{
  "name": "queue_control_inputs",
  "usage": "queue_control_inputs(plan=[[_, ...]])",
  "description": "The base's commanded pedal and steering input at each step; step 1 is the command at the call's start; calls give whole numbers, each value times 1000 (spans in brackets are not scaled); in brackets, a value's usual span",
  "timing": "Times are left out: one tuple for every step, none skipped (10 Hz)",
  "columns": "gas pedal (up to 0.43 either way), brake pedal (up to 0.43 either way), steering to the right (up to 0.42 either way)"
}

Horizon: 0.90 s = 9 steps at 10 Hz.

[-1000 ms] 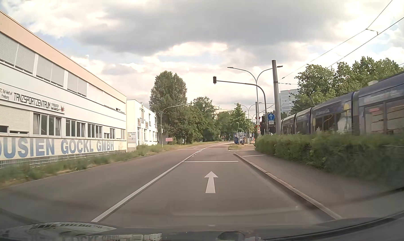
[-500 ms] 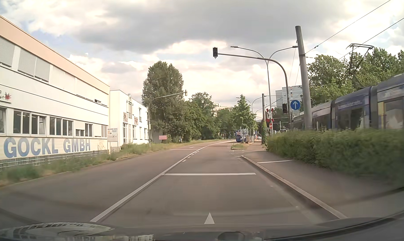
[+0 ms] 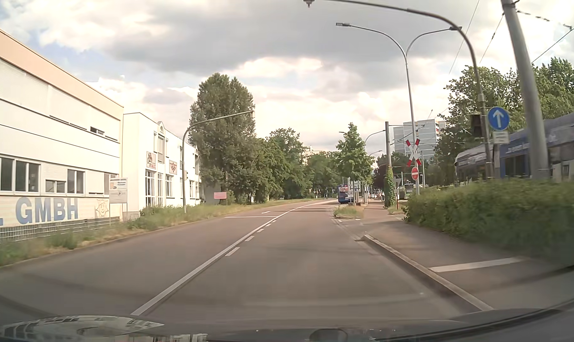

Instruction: Follow the waypoints while adhering to traffic rules and regulations

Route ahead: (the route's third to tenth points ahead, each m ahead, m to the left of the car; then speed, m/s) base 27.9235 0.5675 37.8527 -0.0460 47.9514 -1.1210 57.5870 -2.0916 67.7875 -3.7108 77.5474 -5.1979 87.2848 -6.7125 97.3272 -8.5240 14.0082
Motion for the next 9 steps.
queue_control_inputs(plan=[[87,0,2],[87,0,2],[87,0,3],[87,0,3],[87,0,4],[87,0,4],[87,0,4],[87,0,4],[87,0,5]])
